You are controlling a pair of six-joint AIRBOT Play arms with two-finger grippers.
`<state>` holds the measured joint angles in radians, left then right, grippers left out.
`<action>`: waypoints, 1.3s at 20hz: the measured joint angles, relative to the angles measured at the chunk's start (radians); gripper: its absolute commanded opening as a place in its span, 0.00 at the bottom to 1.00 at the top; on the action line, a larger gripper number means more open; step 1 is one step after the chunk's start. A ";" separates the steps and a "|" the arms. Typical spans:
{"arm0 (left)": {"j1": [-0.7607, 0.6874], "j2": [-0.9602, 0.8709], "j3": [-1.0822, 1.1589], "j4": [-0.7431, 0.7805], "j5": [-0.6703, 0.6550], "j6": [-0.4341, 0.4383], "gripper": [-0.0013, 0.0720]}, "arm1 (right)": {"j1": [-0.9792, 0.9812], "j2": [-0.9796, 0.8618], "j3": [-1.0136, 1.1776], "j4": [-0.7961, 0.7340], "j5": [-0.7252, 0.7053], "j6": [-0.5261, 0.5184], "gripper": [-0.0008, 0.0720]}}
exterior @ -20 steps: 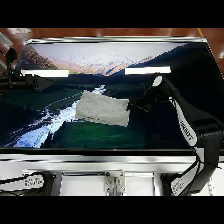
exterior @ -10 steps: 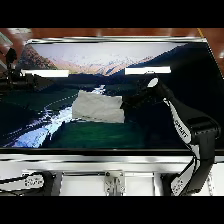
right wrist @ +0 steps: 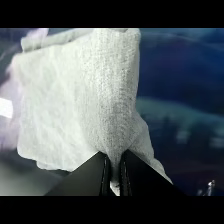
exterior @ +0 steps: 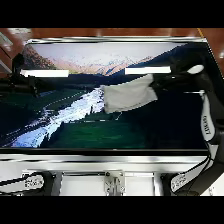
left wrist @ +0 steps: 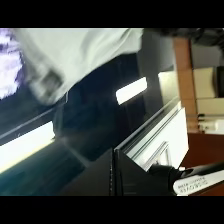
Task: Fold the shirts.
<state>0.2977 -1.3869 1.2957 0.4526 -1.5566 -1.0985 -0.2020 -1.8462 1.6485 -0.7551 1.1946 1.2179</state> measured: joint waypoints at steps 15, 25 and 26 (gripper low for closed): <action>-0.264 0.070 -0.193 0.253 0.087 -0.198 0.07 | -0.892 0.141 -0.137 -0.398 0.235 0.209 0.09; -0.317 0.071 -0.201 0.258 0.136 -0.222 0.07 | -1.007 0.251 -0.511 -0.588 0.222 0.161 0.09; -0.317 0.071 -0.201 0.258 0.144 -0.223 0.07 | -1.010 0.261 -0.528 -0.607 0.216 0.159 0.09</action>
<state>-0.0196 -1.3155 1.0950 0.7105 -1.4128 -1.3212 -1.2118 -1.5852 1.1206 -1.3621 1.4109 1.3773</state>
